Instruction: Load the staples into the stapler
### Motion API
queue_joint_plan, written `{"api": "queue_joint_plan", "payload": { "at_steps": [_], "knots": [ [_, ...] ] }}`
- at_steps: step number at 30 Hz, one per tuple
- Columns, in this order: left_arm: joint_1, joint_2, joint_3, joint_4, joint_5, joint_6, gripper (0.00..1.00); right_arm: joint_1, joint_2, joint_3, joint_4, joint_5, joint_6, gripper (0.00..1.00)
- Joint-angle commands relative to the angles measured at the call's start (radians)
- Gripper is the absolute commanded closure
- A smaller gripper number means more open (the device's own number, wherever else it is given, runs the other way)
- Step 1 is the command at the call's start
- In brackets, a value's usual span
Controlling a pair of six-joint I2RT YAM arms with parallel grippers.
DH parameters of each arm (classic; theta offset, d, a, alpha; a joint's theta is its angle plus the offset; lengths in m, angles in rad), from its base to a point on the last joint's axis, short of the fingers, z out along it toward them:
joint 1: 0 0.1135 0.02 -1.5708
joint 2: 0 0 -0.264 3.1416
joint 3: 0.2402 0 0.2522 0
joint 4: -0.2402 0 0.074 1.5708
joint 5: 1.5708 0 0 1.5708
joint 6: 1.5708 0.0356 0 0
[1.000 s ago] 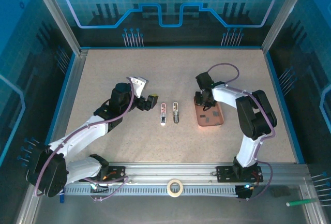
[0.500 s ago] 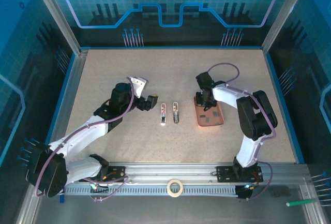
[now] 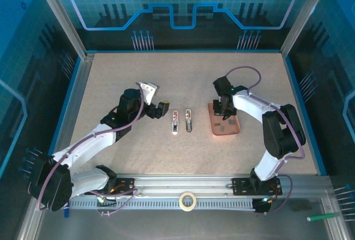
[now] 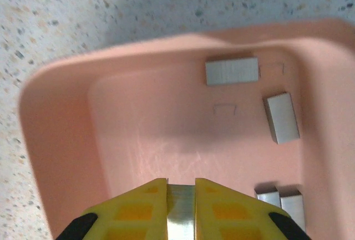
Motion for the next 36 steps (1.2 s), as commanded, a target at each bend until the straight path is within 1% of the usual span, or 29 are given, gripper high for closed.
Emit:
{"api": "queue_joint_plan", "payload": {
  "at_steps": [1, 6, 10, 13, 16, 18, 21, 24, 27, 36],
  "knots": [
    [0.01, 0.0, 0.035, -0.01, 0.023, 0.005, 0.09, 0.016, -0.024, -0.015, -0.049, 0.005, -0.012, 0.84],
    [0.011, 0.009, 0.036, -0.007, 0.037, -0.018, 0.09, 0.055, -0.126, -0.03, -0.05, 0.043, 0.006, 0.84],
    [0.01, 0.014, 0.041, -0.006, 0.047, -0.032, 0.09, 0.098, -0.214, -0.066, -0.035, 0.054, 0.057, 0.84],
    [0.011, 0.011, 0.041, -0.005, 0.049, -0.04, 0.09, 0.168, -0.271, -0.089, -0.046, 0.079, 0.102, 0.84],
    [0.011, 0.007, 0.04, -0.004, 0.051, -0.051, 0.09, 0.251, -0.311, -0.119, -0.062, 0.076, 0.175, 0.84],
    [0.01, 0.006, 0.04, -0.004, 0.055, -0.06, 0.09, 0.327, -0.327, -0.144, -0.061, 0.073, 0.242, 0.84],
    [0.01, 0.006, 0.041, -0.003, 0.058, -0.075, 0.09, 0.425, -0.319, -0.173, -0.054, 0.065, 0.333, 0.84],
    [0.011, 0.005, 0.046, -0.009, 0.057, -0.086, 0.08, 0.495, -0.278, -0.191, -0.042, 0.038, 0.401, 0.83],
    [0.01, 0.0, 0.046, -0.01, 0.053, -0.095, 0.08, 0.546, -0.227, -0.184, -0.045, 0.038, 0.426, 0.83],
    [0.023, 0.015, 0.059, -0.03, 0.023, -0.142, 0.08, 0.549, -0.081, -0.133, -0.064, 0.0, 0.396, 0.82]
  ]
}}
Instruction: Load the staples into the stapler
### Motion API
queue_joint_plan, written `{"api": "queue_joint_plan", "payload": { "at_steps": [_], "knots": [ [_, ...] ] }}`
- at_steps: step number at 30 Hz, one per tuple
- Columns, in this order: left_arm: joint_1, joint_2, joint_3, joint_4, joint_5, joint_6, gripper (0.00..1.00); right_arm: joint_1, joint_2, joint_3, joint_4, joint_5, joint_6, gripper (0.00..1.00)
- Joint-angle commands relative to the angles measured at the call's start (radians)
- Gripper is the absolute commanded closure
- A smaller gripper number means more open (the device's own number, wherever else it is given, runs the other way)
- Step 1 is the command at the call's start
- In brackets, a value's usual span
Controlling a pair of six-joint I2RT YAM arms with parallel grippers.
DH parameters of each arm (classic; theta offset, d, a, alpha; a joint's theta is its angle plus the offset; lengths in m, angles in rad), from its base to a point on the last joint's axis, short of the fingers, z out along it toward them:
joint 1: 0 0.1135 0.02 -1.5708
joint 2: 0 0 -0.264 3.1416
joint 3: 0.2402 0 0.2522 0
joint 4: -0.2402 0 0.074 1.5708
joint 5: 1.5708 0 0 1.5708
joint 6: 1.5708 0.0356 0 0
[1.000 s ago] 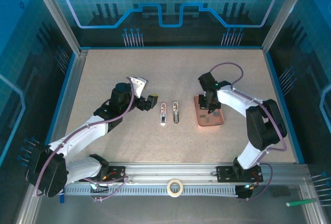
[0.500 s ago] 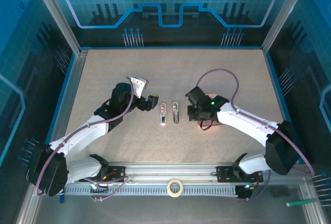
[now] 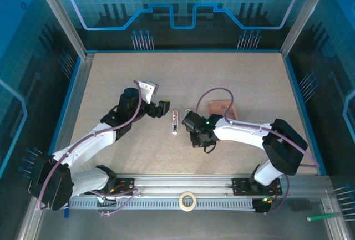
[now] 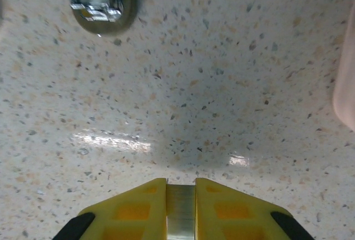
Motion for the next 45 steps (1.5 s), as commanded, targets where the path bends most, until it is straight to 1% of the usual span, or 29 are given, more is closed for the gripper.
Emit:
{"api": "queue_joint_plan", "payload": {
  "at_steps": [1, 14, 16, 20, 21, 25, 31, 45],
  "knots": [
    [0.016, 0.009, 0.047, -0.019, -0.01, -0.043, 0.08, 0.002, 0.047, 0.045, -0.039, -0.017, 0.009, 0.82],
    [0.027, 0.014, 0.049, -0.023, -0.005, -0.046, 0.08, -0.012, 0.122, 0.055, -0.062, -0.054, -0.016, 0.81],
    [0.027, 0.017, 0.048, -0.022, -0.004, -0.045, 0.08, -0.012, 0.123, 0.059, -0.073, -0.057, -0.019, 0.79],
    [0.027, 0.021, 0.05, -0.022, 0.0, -0.046, 0.08, -0.013, 0.108, 0.101, -0.142, -0.044, -0.038, 0.69],
    [0.028, 0.021, 0.051, -0.021, 0.001, -0.047, 0.08, -0.016, 0.102, 0.116, -0.16, -0.049, -0.047, 0.68],
    [0.028, 0.022, 0.051, -0.023, 0.003, -0.046, 0.08, -0.033, 0.096, 0.168, -0.22, -0.076, -0.073, 0.67],
    [0.028, 0.021, 0.051, -0.024, 0.003, -0.045, 0.08, -0.054, 0.141, 0.215, -0.27, -0.111, -0.105, 0.68],
    [0.04, 0.019, 0.052, -0.025, 0.002, -0.06, 0.08, -0.075, 0.206, 0.191, -0.225, -0.17, -0.116, 0.67]
  ]
}}
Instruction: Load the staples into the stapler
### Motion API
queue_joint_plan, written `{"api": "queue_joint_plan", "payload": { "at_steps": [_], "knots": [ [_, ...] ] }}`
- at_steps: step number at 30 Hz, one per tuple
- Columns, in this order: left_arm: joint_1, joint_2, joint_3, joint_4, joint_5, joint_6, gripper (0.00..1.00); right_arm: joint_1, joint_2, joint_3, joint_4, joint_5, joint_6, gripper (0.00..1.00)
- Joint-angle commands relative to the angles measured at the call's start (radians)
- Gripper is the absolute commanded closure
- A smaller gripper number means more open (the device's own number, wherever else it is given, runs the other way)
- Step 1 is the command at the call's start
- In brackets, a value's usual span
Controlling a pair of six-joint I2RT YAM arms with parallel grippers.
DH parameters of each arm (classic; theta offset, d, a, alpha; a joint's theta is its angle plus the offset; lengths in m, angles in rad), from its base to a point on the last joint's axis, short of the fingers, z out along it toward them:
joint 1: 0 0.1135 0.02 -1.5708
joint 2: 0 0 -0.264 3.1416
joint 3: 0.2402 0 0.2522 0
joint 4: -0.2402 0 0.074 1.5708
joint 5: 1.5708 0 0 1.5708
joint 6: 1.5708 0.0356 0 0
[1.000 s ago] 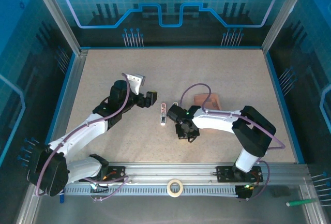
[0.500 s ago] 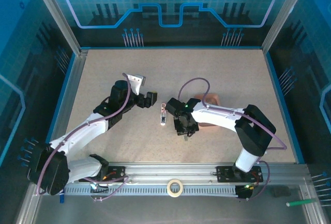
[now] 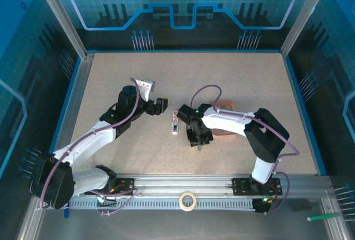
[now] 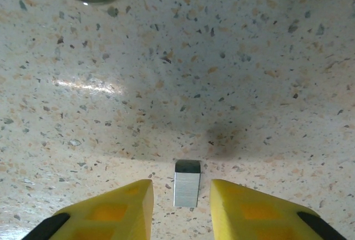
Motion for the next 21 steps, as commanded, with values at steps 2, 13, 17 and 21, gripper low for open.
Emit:
{"api": "queue_joint_plan", "payload": {
  "at_steps": [2, 13, 17, 21],
  "knots": [
    [0.009, 0.001, 0.032, -0.005, 0.001, -0.024, 0.08, -0.017, 0.027, -0.013, -0.005, -0.033, -0.01, 0.67],
    [0.011, 0.0, 0.032, -0.007, 0.005, -0.023, 0.08, -0.017, 0.06, -0.034, 0.015, -0.038, -0.005, 0.7],
    [0.011, 0.0, 0.032, -0.006, 0.006, -0.021, 0.08, -0.022, 0.069, -0.041, 0.036, -0.044, -0.004, 0.72],
    [0.011, -0.002, 0.032, -0.005, 0.008, -0.02, 0.08, -0.028, 0.078, -0.057, 0.055, -0.047, -0.002, 0.77]
  ]
}}
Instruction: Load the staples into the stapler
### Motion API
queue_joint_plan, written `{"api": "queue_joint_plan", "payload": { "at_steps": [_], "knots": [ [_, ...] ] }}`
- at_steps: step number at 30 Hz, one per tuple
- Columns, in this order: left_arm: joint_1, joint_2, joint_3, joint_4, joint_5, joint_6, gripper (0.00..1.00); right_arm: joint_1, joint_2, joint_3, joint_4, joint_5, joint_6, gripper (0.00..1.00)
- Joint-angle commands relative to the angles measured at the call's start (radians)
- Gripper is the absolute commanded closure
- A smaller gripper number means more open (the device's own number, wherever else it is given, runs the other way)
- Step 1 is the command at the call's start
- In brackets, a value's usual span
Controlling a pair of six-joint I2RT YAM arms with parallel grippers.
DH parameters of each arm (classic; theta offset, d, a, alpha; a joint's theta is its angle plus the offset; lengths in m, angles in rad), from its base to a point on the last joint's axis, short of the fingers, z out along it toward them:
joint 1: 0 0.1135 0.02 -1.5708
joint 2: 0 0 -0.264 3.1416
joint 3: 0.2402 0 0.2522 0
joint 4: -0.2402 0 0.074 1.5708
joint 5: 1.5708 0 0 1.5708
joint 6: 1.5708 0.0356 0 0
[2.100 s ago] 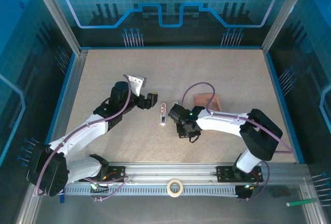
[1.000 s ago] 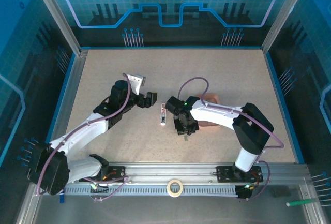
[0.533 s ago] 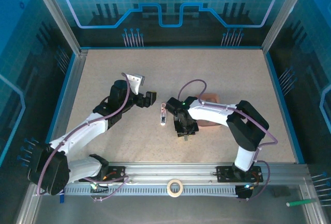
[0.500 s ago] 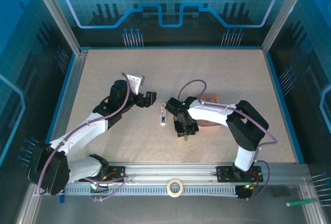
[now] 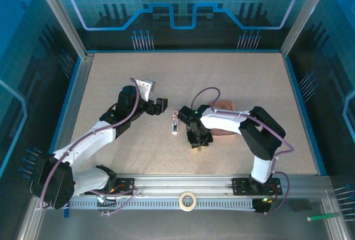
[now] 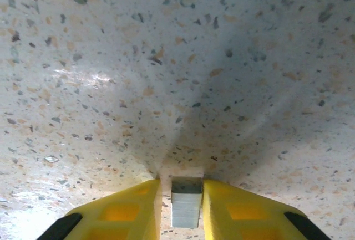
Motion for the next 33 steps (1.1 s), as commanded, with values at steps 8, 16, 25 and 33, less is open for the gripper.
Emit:
{"api": "queue_joint_plan", "payload": {
  "at_steps": [8, 16, 25, 33],
  "knots": [
    [0.011, 0.0, 0.033, -0.004, 0.007, -0.025, 0.08, -0.013, -0.028, -0.056, 0.047, 0.033, 0.043, 0.84],
    [0.035, 0.015, 0.039, -0.012, -0.007, -0.075, 0.08, 0.021, -0.171, -0.042, 0.108, 0.17, 0.158, 0.84],
    [0.085, 0.03, 0.039, -0.039, -0.009, -0.142, 0.07, 0.076, -0.161, 0.065, 0.187, 0.327, 0.216, 0.84],
    [0.102, 0.07, 0.034, -0.027, -0.006, -0.154, 0.07, 0.115, -0.074, 0.158, 0.231, 0.384, 0.248, 0.84]
  ]
}}
